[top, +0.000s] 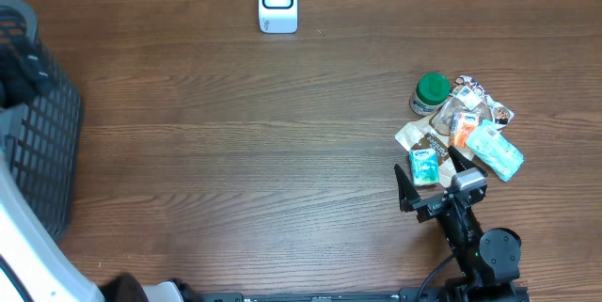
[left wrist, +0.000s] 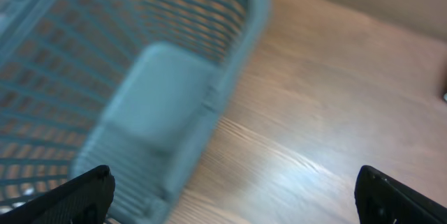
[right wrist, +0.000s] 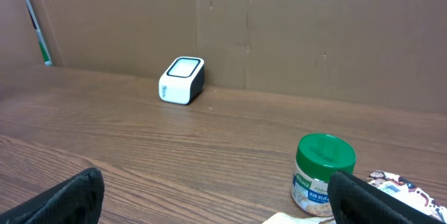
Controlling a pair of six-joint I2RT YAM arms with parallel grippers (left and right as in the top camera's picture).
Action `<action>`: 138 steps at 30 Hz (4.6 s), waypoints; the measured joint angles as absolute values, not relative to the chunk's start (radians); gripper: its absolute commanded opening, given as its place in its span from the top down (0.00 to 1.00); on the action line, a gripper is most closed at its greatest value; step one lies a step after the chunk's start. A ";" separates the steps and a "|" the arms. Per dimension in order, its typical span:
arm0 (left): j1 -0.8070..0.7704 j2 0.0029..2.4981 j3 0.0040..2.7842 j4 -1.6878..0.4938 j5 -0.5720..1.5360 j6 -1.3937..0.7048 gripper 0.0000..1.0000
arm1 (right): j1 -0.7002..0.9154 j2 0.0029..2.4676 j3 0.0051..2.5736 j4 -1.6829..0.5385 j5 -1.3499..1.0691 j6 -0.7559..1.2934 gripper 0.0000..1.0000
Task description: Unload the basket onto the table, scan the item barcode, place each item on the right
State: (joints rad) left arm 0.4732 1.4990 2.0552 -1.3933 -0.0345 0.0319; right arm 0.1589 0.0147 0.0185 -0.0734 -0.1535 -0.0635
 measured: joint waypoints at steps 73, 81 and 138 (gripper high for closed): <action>-0.001 0.018 0.012 -0.080 0.015 0.005 0.00 | 0.159 0.013 0.019 -0.072 -0.154 -0.063 0.00; -0.001 0.017 0.012 -0.080 0.015 0.005 0.01 | 0.159 0.013 0.019 -0.073 -0.154 -0.063 0.00; -0.001 0.017 0.012 -0.080 0.015 0.002 0.00 | 0.159 0.013 0.019 -0.073 -0.154 -0.063 0.00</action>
State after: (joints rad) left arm -0.0006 0.0174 0.0116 -0.0803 0.0147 0.0017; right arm 0.1589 0.0128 0.0185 -0.0727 -0.1535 -0.0631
